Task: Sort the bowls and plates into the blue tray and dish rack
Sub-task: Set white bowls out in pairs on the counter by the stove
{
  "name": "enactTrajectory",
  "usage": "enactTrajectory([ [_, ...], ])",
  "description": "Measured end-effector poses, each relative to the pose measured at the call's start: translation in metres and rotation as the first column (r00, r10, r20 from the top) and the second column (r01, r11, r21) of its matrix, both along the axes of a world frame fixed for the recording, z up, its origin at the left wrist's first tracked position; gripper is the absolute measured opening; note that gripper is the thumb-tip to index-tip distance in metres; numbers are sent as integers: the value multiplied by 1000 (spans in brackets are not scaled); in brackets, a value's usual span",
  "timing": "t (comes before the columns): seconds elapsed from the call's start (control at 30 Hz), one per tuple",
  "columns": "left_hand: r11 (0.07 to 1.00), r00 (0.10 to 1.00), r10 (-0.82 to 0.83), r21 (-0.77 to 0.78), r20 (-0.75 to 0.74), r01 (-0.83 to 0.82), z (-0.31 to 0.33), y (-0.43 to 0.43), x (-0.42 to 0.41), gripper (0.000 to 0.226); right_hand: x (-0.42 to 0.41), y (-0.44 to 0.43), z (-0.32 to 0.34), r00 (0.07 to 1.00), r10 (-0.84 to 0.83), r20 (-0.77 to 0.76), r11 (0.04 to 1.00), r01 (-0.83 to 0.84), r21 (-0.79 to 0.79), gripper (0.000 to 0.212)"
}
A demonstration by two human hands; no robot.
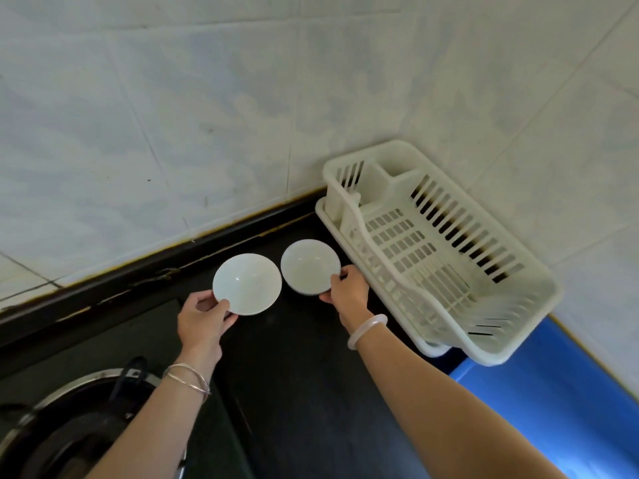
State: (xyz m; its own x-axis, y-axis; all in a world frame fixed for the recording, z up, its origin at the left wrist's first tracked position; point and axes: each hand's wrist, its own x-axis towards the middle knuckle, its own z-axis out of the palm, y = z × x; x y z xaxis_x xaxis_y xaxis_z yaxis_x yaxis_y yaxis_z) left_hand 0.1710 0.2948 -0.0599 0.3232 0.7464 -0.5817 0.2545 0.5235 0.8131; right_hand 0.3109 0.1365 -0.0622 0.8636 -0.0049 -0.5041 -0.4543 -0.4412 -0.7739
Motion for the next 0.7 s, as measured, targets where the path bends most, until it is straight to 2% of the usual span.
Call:
enactTrajectory([
  [0.3,1000,1000,-7,0,18,7,-9,0,-2,26,3,5,-8,1000,25,-2,999,-25,28,8],
  [0.43,996,996,21,-91,83,-14,-10,-3,-7,28,0,-2,-2,987,69,-146,993,-54,107,36],
  [0.5,980,991,51,-198,124,-26,-11,-8,-10,32,-3,-7,-2,969,26,-244,969,35,245,43],
  [0.57,949,982,75,-316,175,-16,-12,-15,-13,41,-8,-9,-1,938,-32,-344,898,178,403,43],
  [0.7,922,967,152,-382,203,-65,-13,-21,-10,47,-9,-5,0,911,-122,-395,813,320,487,40],
])
